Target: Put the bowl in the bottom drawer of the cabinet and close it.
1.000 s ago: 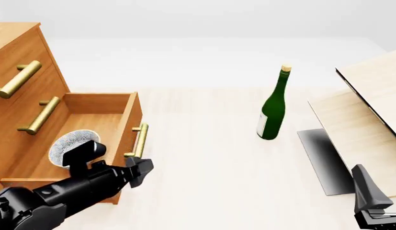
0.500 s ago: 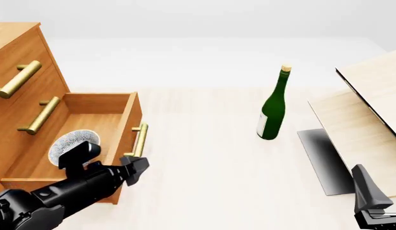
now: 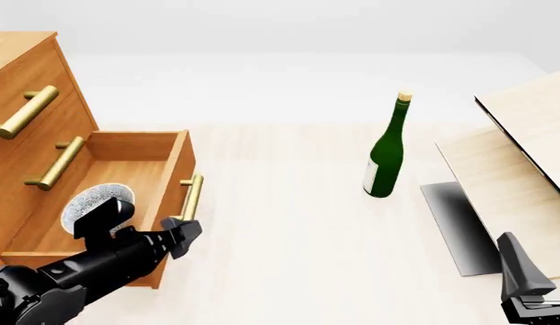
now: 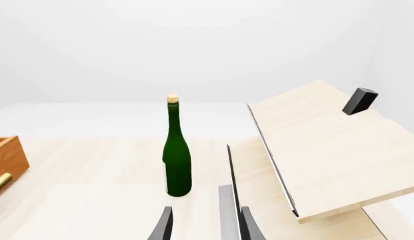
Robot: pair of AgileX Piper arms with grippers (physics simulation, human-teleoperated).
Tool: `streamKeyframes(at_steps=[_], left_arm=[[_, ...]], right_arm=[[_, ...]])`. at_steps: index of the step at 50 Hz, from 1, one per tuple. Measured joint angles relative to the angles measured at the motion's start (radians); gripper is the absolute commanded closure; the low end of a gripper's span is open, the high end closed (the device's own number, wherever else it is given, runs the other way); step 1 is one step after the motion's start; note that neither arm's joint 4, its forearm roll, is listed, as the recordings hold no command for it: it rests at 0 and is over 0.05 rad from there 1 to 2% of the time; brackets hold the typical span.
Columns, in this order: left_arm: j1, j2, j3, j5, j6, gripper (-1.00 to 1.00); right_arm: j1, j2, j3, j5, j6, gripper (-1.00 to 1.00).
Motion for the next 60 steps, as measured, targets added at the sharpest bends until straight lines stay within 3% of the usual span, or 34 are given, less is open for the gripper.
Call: streamKeyframes(at_steps=[38,60], left_arm=[[0.142,-0.013,0.003,0.097,0.122,-1.00],[0.247,-0.058,0.056,0.147,0.177,-1.00]], right_arm=[[0.000,0.000,0.000,0.000,0.000,-1.00],[0.000,0.000,0.000,0.000,0.000,-1.00]])
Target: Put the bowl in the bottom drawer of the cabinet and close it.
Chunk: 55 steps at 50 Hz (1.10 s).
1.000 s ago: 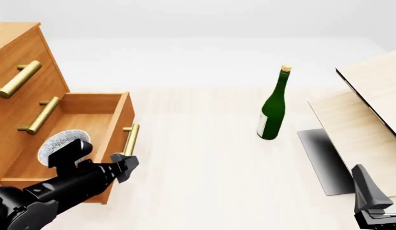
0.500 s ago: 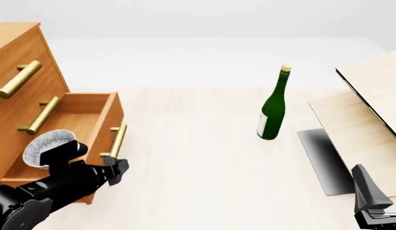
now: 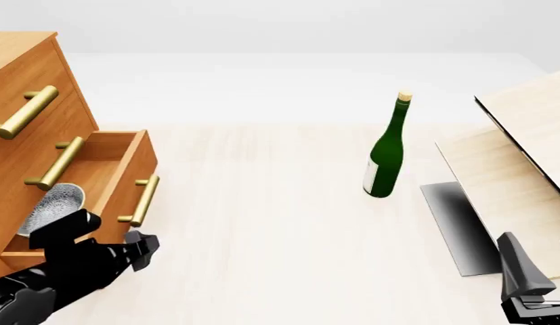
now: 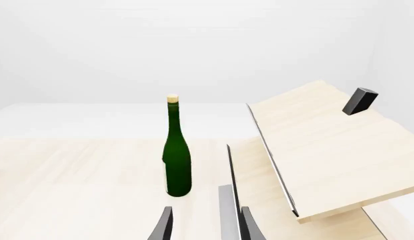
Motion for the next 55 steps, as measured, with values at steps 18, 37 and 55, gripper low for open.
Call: streamKeyframes(at_steps=[18,37,55], left_arm=[[0.085,-0.047,0.023,0.031,0.037,-1.00],[0.132,-0.018,0.016,-0.002,0.044,-1.00],[0.181,0.018,0.017,-0.047,0.054,-1.00]], right_arm=[[0.000,0.000,0.000,0.000,0.000,-1.00],[0.000,0.000,0.000,0.000,0.000,-1.00],[0.000,0.000,0.000,0.000,0.000,-1.00]])
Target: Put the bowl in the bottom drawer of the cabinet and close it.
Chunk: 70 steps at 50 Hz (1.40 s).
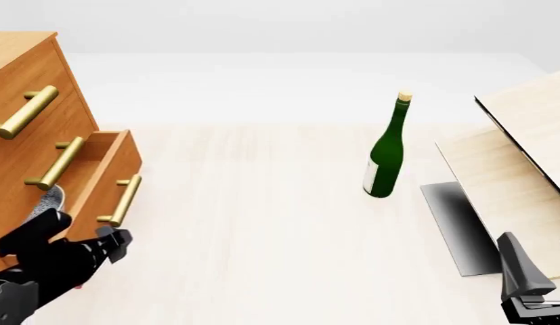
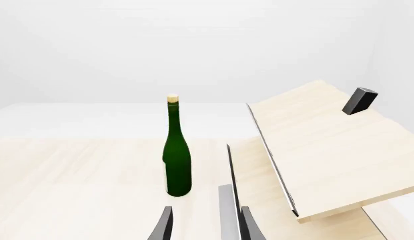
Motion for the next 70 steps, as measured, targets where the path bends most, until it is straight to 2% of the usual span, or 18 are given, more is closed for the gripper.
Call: streamKeyframes(at_steps=[43,70], left_arm=[[0.140,0.095,-0.015,-0.096,0.049,-1.00],[0.276,0.162,-0.025,-0.149,0.156,-1.00]], right_arm=[[0.000,0.000,0.000,0.000,0.000,-1.00],[0.000,0.000,0.000,0.000,0.000,-1.00]])
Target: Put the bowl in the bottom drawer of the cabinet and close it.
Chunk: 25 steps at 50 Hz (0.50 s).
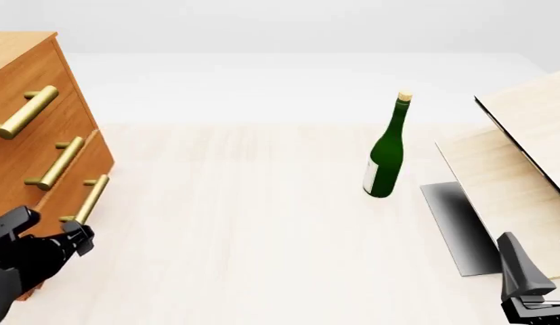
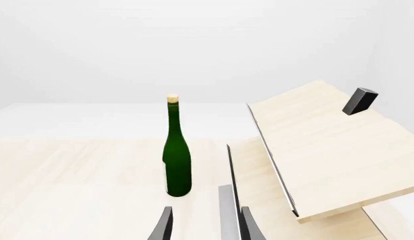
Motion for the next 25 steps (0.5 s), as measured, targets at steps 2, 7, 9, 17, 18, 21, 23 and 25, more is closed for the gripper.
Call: streamKeyframes(at_steps=[2,7,9,17,18,21,23,25], left_arm=[[0.013,0.003,0.000,-0.002,0.012,-1.00],[0.042,0.011,0.000,-0.008,0.034,-1.00],[0.048,0.012,0.003,-0.009,0.041,-1.00],[0.070,0.010,0.013,-0.008,0.065,-1.00],[0.073,0.010,0.015,-0.007,0.068,-1.00],[0.082,0.008,0.019,-0.005,0.077,-1.00],[0.089,0.008,0.023,-0.006,0.082,-1.00],[0.096,0.007,0.026,-0.008,0.089,-1.00]], right_arm=[[0.000,0.000,0.000,0.000,0.000,-1.00],[0.000,0.000,0.000,0.000,0.000,-1.00],[0.000,0.000,0.000,0.000,0.000,-1.00],[0.000,0.000,0.000,0.000,0.000,-1.00],[0.000,0.000,0.000,0.000,0.000,-1.00],[0.000,0.000,0.000,0.000,0.000,-1.00],[0.000,0.000,0.000,0.000,0.000,-1.00],[0.000,0.000,0.000,0.000,0.000,-1.00]])
